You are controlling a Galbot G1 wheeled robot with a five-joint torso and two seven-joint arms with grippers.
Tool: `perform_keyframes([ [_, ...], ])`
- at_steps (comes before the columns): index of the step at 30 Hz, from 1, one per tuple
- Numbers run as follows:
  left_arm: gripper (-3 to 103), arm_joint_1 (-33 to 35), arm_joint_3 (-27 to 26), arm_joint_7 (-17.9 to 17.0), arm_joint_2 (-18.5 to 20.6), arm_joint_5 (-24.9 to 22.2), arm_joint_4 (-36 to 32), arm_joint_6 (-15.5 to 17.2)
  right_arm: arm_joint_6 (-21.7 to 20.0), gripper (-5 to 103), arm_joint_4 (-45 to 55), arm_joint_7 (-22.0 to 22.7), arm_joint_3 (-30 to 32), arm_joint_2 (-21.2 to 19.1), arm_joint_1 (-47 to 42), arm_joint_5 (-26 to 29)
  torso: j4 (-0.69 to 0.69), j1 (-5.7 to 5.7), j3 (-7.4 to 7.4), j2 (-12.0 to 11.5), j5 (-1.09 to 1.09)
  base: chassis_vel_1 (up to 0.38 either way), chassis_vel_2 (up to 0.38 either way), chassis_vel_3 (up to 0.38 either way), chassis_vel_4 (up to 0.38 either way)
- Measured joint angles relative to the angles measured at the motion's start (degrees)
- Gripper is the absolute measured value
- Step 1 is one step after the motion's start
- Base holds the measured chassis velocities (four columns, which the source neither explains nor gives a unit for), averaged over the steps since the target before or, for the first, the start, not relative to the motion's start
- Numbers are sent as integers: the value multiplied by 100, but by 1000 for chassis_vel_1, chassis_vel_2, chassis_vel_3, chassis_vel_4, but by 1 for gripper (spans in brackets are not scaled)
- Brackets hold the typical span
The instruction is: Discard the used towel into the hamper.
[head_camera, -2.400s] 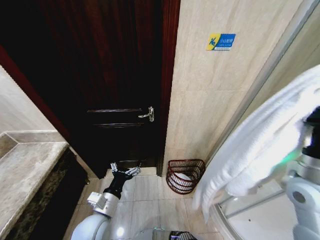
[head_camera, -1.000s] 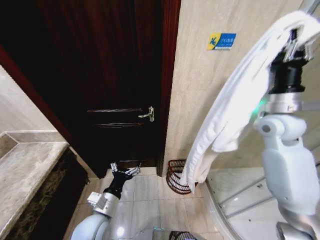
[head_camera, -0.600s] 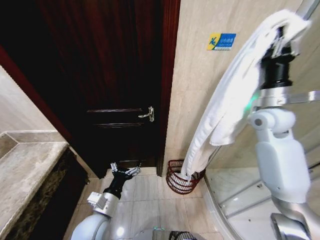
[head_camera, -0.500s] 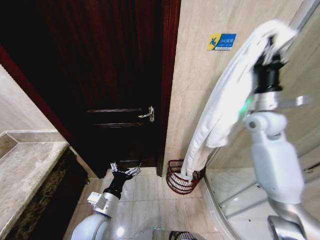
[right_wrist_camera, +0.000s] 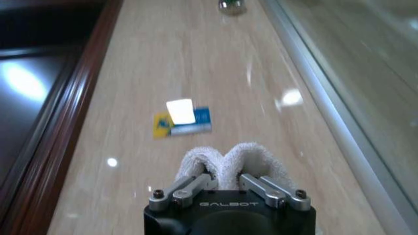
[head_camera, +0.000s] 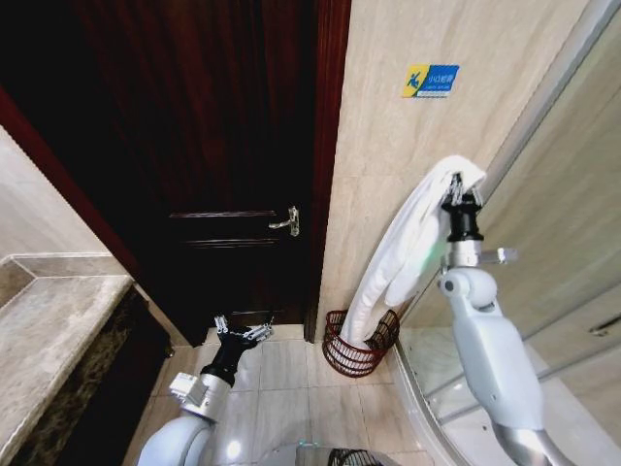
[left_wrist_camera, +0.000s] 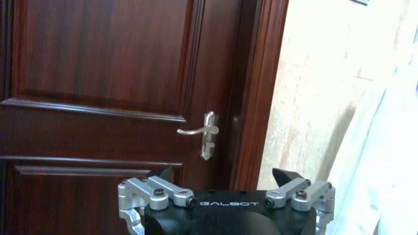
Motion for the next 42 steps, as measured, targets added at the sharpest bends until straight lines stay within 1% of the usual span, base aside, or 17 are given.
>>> perform_keyframes([
  [5, 100, 0, -1, 0, 0, 0, 0, 0, 197, 6, -172, -69, -21, 230, -475, -131, -1, 0, 0, 0, 2, 0, 0, 0, 0],
  [12, 100, 0, 0, 0, 0, 0, 0, 0, 307, 6, -372, -125, -88, 455, -794, -451, 0, 0, 0, 0, 0, 0, 0, 0, 0],
  [14, 100, 0, 0, 0, 0, 0, 0, 0, 206, 6, -421, -27, -94, 544, -984, -618, 0, 0, 0, 0, 0, 0, 0, 0, 0],
  [17, 100, 0, 0, 0, 1, 0, 0, 0, 94, 6, -451, 34, -85, 585, -1151, -699, 0, 0, 0, 0, 2, 0, 0, 0, 0],
  [23, 100, 0, 0, 0, 0, 0, 0, 0, -3, 6, -498, 78, -68, 675, -1501, -622, -1, 0, 0, 0, -1, 0, 0, 0, 0],
  [29, 100, 0, 0, 0, 0, 0, 0, 0, -3, 6, -578, 71, -46, 785, -1585, -626, 0, -1, 0, 0, 1, 0, 0, 0, 0],
  [32, 100, 0, 0, 0, 0, 0, 0, 0, 77, 6, -635, -36, -38, 821, -1594, -610, 0, -1, 0, 0, 0, 0, 0, 0, 0],
  [40, 100, 0, 0, 0, 0, 0, 0, 0, 94, 6, -651, -55, -21, 878, -1594, -609, 0, 0, 1, 0, 0, -55, 47, 47, -41],
  [42, 100, 0, 0, 0, 0, 0, 0, 0, 193, 6, -722, -92, -17, 885, -1593, -580, 0, 0, 1, -1, 0, -95, 67, 71, -72],
])
